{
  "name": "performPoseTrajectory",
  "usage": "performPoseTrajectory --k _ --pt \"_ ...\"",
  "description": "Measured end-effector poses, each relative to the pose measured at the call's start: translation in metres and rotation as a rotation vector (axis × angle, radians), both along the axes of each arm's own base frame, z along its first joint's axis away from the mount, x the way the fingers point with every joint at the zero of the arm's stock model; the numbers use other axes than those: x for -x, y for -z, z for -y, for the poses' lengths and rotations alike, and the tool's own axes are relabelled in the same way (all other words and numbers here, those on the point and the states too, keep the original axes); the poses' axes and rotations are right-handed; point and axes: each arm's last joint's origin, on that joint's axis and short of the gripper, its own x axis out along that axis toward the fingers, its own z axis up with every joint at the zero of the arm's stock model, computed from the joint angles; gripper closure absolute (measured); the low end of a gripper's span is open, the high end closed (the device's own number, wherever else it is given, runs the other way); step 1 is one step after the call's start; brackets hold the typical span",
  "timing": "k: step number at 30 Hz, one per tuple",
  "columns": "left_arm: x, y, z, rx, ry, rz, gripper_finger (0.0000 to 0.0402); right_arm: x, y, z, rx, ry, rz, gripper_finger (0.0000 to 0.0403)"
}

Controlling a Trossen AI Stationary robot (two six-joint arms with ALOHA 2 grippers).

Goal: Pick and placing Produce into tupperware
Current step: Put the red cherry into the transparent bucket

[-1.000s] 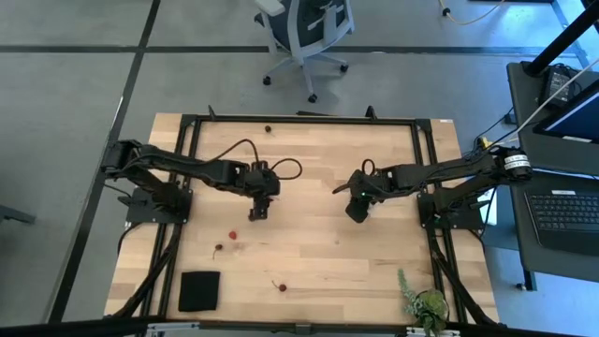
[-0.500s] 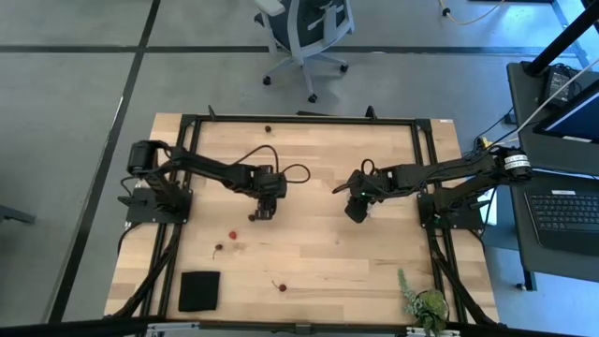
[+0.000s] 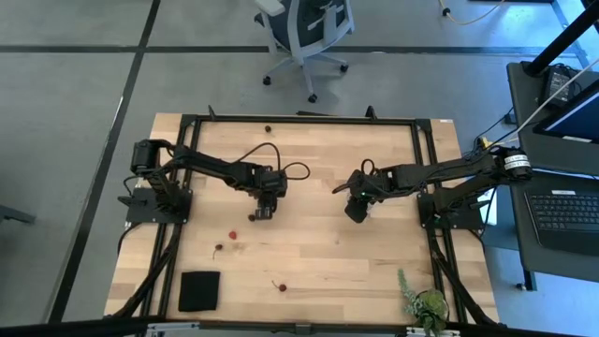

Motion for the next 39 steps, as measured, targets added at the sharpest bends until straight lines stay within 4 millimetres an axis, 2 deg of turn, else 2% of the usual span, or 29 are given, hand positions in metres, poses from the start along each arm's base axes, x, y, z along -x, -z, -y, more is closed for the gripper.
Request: performPoseTrajectory --k 5,7,18,24,29,34,39 --pt "0.000 0.000 0.001 0.009 0.007 -0.001 0.0378 0.000 0.000 0.000 0.000 0.000 0.000 0.0185" --pt "0.000 0.000 0.001 0.005 0.007 -0.002 0.0395 0.000 0.000 0.000 0.000 0.000 0.000 0.0185" --pt "-0.002 -0.004 0.008 -0.026 0.050 -0.015 0.0401 0.000 0.000 0.000 -0.002 0.003 -0.002 0.0185" --pt "-0.010 -0.028 0.015 0.027 0.114 -0.008 0.0401 0.005 -0.009 0.000 -0.004 0.003 0.031 0.0185" --pt "-0.015 -0.050 0.018 0.141 0.168 -0.046 0.0401 0.006 -0.031 -0.001 -0.004 -0.004 0.077 0.0185" --pt "-0.030 -0.076 0.026 0.254 0.328 0.068 0.0401 -0.005 -0.052 -0.003 0.032 -0.077 0.192 0.0185" --pt "-0.036 -0.108 0.037 0.297 0.483 0.197 0.0401 -0.015 -0.061 -0.006 0.099 -0.179 0.309 0.0185"
